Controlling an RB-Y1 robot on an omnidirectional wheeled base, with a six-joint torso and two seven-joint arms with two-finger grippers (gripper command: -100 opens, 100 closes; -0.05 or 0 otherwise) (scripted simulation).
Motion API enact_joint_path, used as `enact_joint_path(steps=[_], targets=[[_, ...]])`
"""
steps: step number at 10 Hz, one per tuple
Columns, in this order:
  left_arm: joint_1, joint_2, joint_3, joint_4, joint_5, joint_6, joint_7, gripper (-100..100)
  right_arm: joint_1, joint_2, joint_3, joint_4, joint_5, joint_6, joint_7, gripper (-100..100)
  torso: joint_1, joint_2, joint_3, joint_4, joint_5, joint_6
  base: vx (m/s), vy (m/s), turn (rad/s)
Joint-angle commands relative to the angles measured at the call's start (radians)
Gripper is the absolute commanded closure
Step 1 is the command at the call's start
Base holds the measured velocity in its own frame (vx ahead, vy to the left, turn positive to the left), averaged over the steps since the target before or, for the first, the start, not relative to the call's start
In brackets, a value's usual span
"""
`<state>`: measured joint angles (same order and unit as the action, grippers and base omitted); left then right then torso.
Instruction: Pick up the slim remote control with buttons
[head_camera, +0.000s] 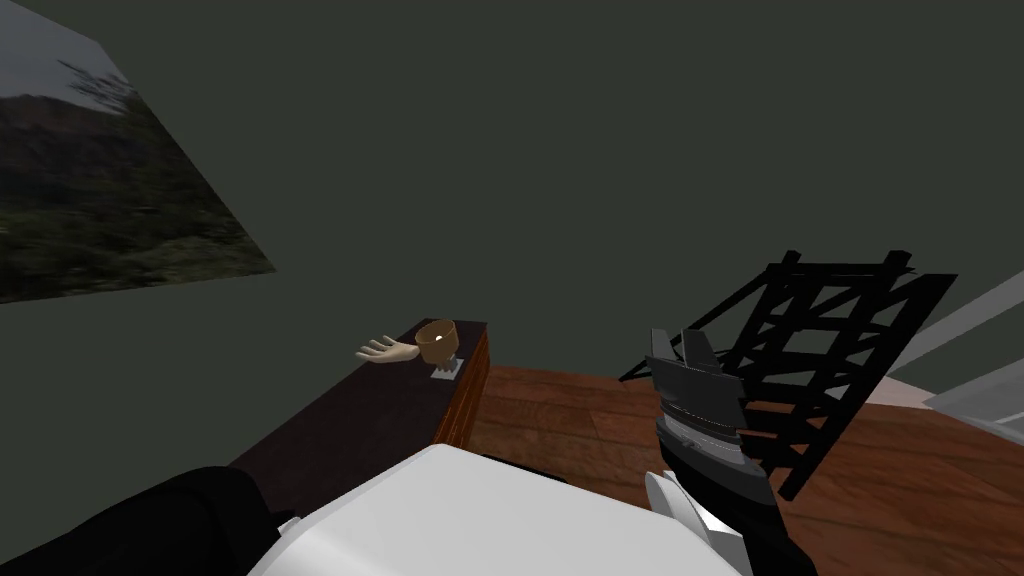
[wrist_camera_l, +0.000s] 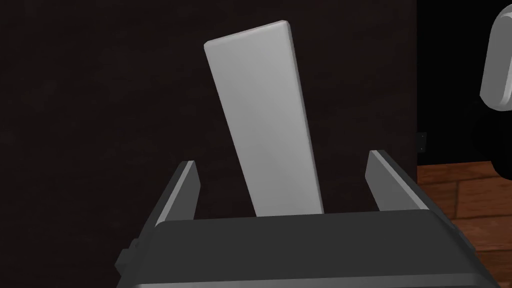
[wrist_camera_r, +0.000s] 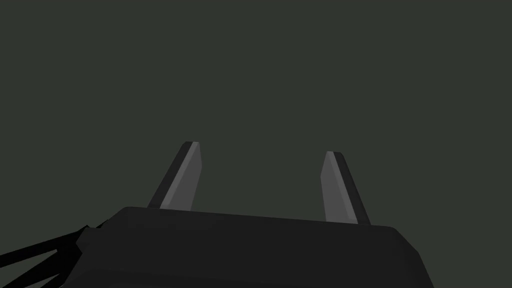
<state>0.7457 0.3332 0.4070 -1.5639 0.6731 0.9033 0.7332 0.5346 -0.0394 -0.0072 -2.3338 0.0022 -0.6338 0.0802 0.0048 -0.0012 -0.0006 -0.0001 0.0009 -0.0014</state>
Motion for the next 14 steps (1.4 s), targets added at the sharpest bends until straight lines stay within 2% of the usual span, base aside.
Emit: enact_joint_path(steps=[1,6,7,8,9,12,13,14], targets=[[0.001,0.007,-0.004,0.031,0.015,0.007,0.003,-100,0.000,0.000,0.000,0.000,0.000,0.000,0.000,0,0.000,0.000,0.000,0.000,0.000,0.000,0.000,0.048,-0.080],[0.019,0.020,-0.042,0.141,0.063,0.053,0.028,-100,0.000,0.000,0.000,0.000,0.000,0.000,0.000,0,0.000,0.000,0.000,0.000,0.000,-0.001,-0.003,0.054,-0.136],[0.016,0.023,-0.035,0.133,0.062,0.048,0.023,-100,0.000,0.000,0.000,0.000,0.000,0.000,0.000,0,0.000,0.000,0.000,0.000,0.000,-0.001,-0.004,0.028,-0.021],[0.016,0.023,-0.036,0.135,0.063,0.049,0.024,0,0.000,0.000,0.000,0.000,0.000,0.000,0.000,0,-0.002,0.000,0.000,0.000,0.000,-0.001,-0.001,0.006,0.002],[0.000,0.012,-0.041,0.163,0.053,0.030,0.013,-100,0.000,0.000,0.000,0.000,0.000,0.000,0.000,0,-0.004,0.000,0.000,0.000,-0.001,-0.001,0.002,0.016,0.022],[-0.033,-0.009,-0.052,0.221,0.033,-0.009,-0.008,-100,0.000,0.000,0.000,0.000,0.000,0.000,0.000,0,-0.003,-0.001,-0.001,0.000,0.000,-0.001,0.007,0.027,0.023],[-0.027,-0.006,-0.050,0.206,0.034,0.003,0.001,-100,0.000,0.000,0.000,0.000,0.000,0.000,0.000,0,-0.003,-0.001,-0.001,0.000,0.000,-0.001,0.003,0.011,0.002],[-0.029,-0.007,-0.051,0.209,0.033,0.000,-0.001,100,0.000,0.000,0.000,0.000,0.000,0.000,0.000,0,-0.003,-0.001,0.000,0.000,-0.001,-0.001,0.000,0.000,0.000]])
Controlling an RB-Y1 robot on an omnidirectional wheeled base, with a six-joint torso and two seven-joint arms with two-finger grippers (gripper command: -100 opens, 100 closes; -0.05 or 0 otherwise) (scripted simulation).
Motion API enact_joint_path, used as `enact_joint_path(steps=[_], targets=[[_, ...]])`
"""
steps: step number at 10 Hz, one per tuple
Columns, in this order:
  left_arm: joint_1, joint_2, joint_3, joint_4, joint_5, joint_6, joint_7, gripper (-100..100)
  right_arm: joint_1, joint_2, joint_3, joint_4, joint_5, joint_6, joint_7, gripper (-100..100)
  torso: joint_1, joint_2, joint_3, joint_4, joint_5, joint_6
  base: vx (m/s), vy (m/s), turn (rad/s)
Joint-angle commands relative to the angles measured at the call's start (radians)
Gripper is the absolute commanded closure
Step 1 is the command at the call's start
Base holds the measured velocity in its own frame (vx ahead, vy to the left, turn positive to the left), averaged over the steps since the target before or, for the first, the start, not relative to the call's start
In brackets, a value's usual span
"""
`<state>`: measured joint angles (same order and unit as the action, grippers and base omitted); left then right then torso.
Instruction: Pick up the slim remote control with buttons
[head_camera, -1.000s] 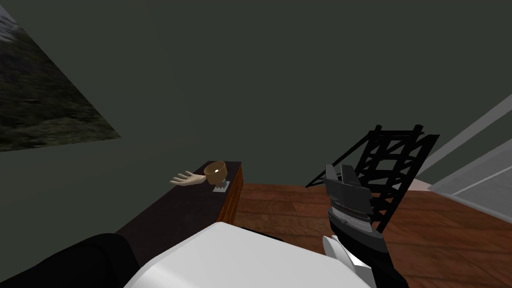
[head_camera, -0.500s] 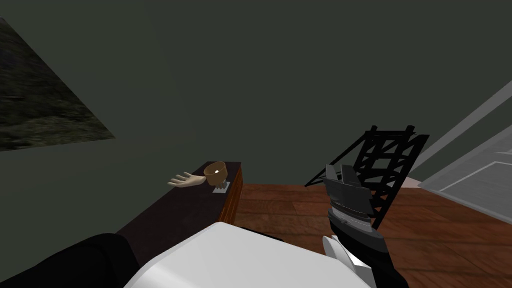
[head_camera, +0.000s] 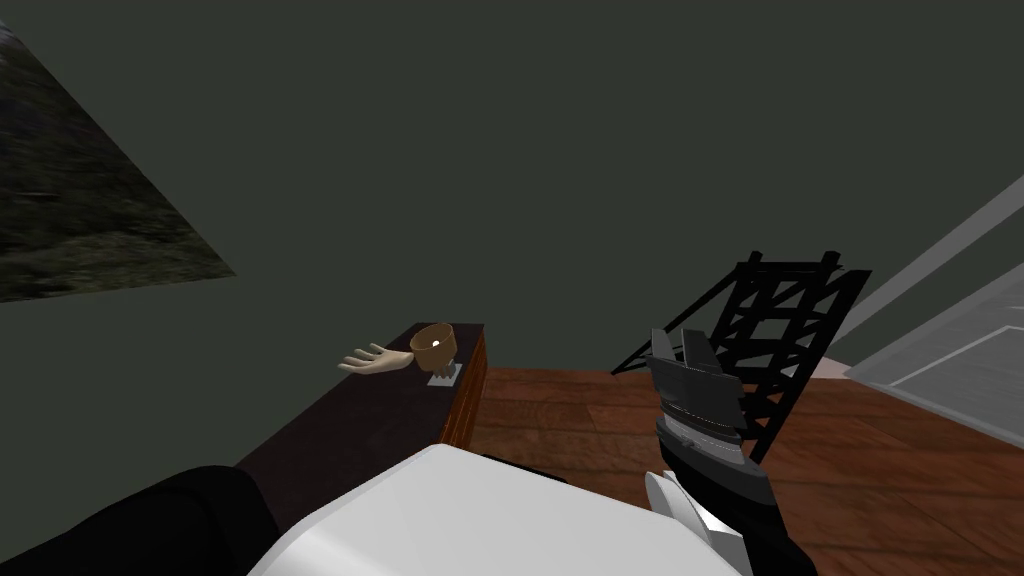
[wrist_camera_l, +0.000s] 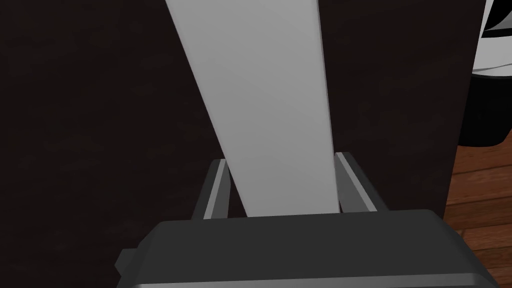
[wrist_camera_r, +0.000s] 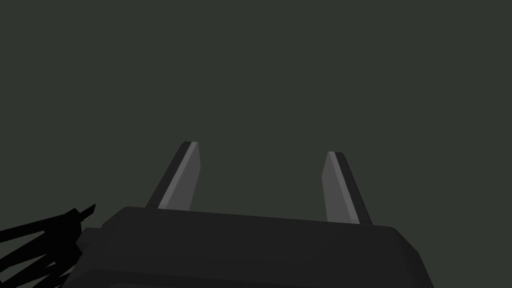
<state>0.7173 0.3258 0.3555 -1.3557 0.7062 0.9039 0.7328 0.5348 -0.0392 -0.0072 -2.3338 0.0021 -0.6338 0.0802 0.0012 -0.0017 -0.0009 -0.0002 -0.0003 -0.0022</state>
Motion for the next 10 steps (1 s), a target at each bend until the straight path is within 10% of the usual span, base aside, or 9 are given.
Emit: enact_joint_path(steps=[1,4,5,6,9,10], targets=[[0.000,0.000,0.000,0.000,0.000,0.000,0.000,100,0.000,0.000,0.000,0.000,0.000,0.000,0.000,0,0.000,0.000,0.000,0.000,0.000,0.000,0.000,0.000,0.000],[0.000,0.000,0.000,0.000,0.000,0.000,0.001,100,0.000,0.000,0.000,0.000,0.000,0.000,0.000,0,0.001,0.000,0.000,0.000,0.000,0.001,0.000,0.000,0.000],[0.000,0.000,0.000,0.000,0.000,0.000,0.001,0,0.000,0.000,0.000,0.000,0.000,0.000,0.000,0,0.001,0.000,0.000,0.000,0.000,0.000,0.000,0.000,0.000],[0.023,0.016,0.009,-0.035,0.016,0.023,0.010,100,0.000,0.000,0.000,0.000,0.000,0.000,0.000,0,0.001,0.000,0.000,0.000,0.000,0.000,-0.005,-0.019,-0.039],[0.043,0.024,0.014,-0.070,0.024,0.040,0.020,100,0.000,0.000,0.000,0.000,0.000,0.000,0.000,0,-0.002,0.001,0.001,0.000,-0.001,0.000,-0.010,-0.026,-0.021],[0.044,0.025,0.014,-0.074,0.025,0.045,0.023,0,0.000,0.000,0.000,0.000,0.000,0.000,0.000,0,-0.001,0.001,0.000,0.000,0.000,0.000,0.000,0.000,0.000]])
